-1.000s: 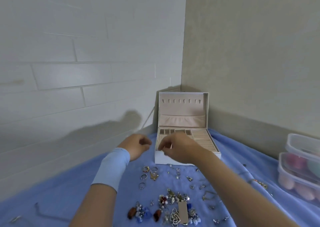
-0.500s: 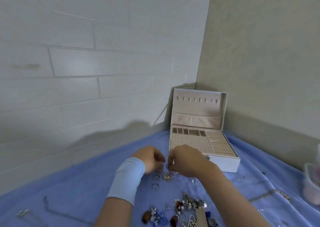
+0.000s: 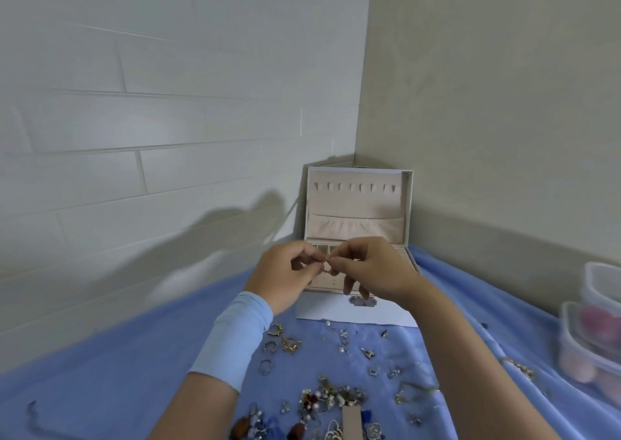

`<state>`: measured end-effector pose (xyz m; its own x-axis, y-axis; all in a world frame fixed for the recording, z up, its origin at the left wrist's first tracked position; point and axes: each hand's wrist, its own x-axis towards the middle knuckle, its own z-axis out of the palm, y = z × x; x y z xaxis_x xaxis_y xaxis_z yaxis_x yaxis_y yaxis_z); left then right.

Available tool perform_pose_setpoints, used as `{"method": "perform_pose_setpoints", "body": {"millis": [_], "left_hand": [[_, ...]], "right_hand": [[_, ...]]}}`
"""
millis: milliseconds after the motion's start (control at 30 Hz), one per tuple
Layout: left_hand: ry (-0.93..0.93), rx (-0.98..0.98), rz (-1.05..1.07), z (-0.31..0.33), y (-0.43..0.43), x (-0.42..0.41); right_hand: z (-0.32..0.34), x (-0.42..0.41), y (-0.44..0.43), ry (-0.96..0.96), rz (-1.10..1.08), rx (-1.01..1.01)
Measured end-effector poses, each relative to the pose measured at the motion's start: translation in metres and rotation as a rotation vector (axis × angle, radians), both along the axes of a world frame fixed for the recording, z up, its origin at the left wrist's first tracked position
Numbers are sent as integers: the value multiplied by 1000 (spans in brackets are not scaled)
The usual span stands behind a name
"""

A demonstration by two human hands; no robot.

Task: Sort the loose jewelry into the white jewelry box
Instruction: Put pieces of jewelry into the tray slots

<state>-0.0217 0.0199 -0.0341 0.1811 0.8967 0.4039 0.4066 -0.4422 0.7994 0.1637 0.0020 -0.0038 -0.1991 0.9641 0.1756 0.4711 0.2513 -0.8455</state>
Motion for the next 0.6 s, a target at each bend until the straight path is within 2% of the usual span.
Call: {"method": "perform_pose_setpoints", "body": {"millis": [133, 267, 367, 500, 600], "left_hand": [[-57, 12, -10, 7, 9, 39], [98, -41, -59, 5, 18, 79], [254, -69, -74, -2, 22, 94], [333, -46, -95, -21, 24, 104], [352, -7, -97, -26, 27, 106]], "right_hand": [[7, 33, 5, -31, -108, 89], [-1, 74, 15, -186, -262, 95], [-11, 94, 23, -333, -295, 39], [-18, 104, 29, -473, -327, 3], [-17, 105, 30, -507, -330, -18]]}}
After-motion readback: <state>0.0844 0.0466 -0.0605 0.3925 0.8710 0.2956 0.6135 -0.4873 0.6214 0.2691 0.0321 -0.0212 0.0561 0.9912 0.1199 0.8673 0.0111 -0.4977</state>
